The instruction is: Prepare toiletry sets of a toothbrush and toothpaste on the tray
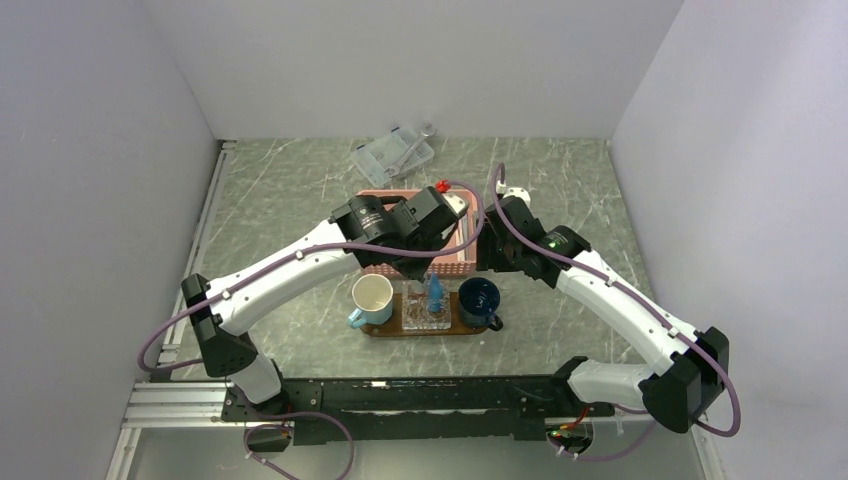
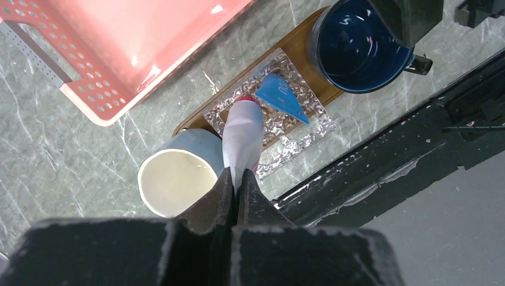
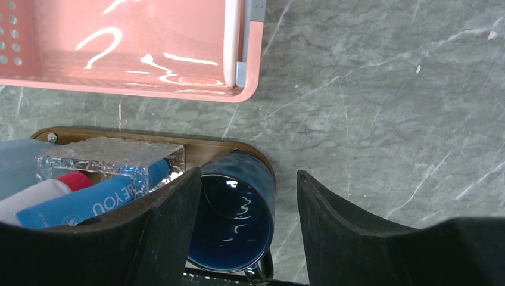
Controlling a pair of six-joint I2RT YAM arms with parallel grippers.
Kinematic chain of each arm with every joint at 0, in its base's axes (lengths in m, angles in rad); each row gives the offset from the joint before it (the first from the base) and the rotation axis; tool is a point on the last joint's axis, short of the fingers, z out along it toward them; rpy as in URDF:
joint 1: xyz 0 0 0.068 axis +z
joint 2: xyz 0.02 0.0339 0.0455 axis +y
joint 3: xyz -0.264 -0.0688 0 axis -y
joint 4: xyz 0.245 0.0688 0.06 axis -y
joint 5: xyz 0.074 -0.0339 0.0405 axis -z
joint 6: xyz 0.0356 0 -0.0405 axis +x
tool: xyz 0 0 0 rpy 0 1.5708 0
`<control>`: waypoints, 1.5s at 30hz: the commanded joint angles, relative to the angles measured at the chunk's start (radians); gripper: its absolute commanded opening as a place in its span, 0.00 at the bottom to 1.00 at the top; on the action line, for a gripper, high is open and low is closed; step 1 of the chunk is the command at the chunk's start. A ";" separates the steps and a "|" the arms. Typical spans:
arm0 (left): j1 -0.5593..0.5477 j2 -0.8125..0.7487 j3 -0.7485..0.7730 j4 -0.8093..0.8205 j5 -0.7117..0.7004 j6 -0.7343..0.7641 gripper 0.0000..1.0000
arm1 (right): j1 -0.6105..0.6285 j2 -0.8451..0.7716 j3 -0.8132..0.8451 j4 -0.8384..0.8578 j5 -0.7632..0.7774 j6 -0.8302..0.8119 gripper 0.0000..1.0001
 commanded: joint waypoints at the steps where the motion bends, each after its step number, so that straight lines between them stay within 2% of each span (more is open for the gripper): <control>1: -0.006 0.007 -0.003 0.047 -0.035 0.019 0.00 | -0.005 -0.022 -0.004 0.040 -0.012 0.013 0.62; 45: 0.005 0.003 -0.213 0.187 0.020 0.013 0.00 | -0.005 -0.015 0.005 0.026 -0.039 0.015 0.62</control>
